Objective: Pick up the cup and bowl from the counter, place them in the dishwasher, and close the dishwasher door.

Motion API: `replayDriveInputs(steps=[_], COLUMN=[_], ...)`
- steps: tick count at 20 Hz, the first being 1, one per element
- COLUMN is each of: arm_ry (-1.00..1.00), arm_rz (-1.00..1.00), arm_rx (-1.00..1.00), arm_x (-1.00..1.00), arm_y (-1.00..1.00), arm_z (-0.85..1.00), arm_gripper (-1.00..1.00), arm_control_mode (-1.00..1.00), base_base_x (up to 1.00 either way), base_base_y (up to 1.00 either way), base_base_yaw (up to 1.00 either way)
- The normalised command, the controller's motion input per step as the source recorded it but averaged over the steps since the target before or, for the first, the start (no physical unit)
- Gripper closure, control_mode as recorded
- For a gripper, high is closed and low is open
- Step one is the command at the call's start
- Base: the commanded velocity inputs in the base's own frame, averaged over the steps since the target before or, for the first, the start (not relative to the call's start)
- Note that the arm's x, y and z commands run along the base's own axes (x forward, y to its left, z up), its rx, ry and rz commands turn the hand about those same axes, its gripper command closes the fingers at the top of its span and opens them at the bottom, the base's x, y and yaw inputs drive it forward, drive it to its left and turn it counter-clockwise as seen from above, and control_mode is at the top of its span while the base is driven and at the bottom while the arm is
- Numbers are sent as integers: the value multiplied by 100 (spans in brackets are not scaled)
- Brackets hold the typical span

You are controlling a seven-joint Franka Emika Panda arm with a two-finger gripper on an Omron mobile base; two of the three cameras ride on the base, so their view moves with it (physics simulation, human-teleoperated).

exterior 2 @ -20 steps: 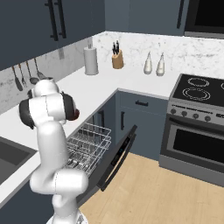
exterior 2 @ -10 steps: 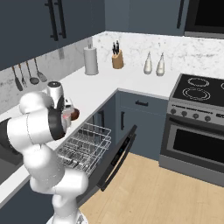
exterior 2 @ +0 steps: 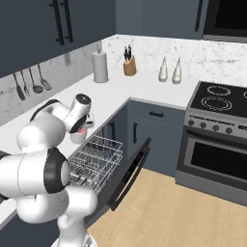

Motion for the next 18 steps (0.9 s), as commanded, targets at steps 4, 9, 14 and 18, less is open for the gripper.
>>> replayDriveInputs(steps=[4, 9, 14, 18], arm_ry=[0, 0, 0, 0], arm_rz=[10, 8, 5, 0], arm_rx=[6, 0, 0, 0], arm_x=[-15, -13, -3, 4], arm_y=[-29, -31, -48, -51], arm_z=[11, 0, 0, -3], arm_gripper=[100, 100, 100, 100], arm_control_mode=[-100, -100, -100, -100], base_base_x=[0, 0, 0, 0], base_base_y=[0, 0, 0, 0], base_base_yaw=[0, 0, 0, 0])
